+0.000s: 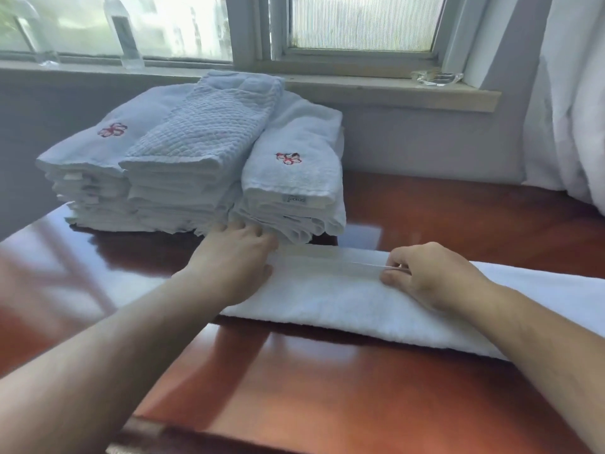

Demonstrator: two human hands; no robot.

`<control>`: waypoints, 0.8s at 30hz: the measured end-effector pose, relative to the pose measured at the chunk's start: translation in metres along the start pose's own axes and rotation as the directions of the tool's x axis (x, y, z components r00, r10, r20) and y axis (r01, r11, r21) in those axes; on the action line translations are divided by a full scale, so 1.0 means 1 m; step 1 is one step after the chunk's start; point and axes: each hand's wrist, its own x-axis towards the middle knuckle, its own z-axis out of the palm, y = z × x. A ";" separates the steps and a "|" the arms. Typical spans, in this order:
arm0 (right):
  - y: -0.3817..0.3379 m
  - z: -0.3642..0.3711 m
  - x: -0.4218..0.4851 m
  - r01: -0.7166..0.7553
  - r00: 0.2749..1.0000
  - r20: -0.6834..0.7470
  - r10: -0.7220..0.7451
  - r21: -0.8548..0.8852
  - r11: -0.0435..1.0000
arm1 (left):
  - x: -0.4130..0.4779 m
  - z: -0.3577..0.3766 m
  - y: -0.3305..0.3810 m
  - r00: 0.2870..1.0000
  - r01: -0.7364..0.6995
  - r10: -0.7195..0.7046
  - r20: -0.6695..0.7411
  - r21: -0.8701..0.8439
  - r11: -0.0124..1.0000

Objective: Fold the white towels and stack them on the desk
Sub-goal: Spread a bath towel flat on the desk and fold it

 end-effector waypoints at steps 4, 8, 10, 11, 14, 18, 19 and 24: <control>0.007 0.007 -0.012 0.025 0.995 -0.099 -0.020 0.047 0.999 | 0.002 0.001 0.043 0.993 -0.107 0.092 -0.070 -0.263 0.959; 0.036 0.007 -0.051 -0.063 0.971 -0.229 0.062 0.000 0.998 | 0.010 -0.005 0.097 0.978 -0.206 0.179 -0.104 -0.413 0.887; 0.056 0.008 -0.076 -0.157 0.940 -0.303 0.157 0.026 0.987 | 0.019 -0.010 0.127 0.965 -0.262 0.223 -0.140 -0.446 0.856; 0.066 0.009 -0.088 -0.199 0.921 -0.338 0.196 0.026 0.980 | 0.024 -0.013 0.143 0.955 -0.295 0.251 -0.156 -0.450 0.843; 0.096 0.009 -0.116 -0.280 0.866 -0.433 0.250 -0.006 0.960 | 0.038 -0.022 0.193 0.932 -0.361 0.304 -0.196 -0.445 0.819; 0.140 0.002 -0.158 -0.375 0.798 -0.520 0.307 -0.029 0.927 | 0.047 -0.034 0.265 0.908 -0.418 0.352 -0.225 -0.454 0.787; 0.151 0.000 -0.167 -0.391 0.777 -0.546 0.313 -0.029 0.920 | 0.049 -0.037 0.280 0.903 -0.430 0.368 -0.224 -0.459 0.777; 0.197 -0.017 -0.197 -0.501 0.675 -0.662 0.326 -0.087 0.861 | 0.063 -0.047 0.320 0.919 -0.392 0.314 -0.239 -0.462 0.795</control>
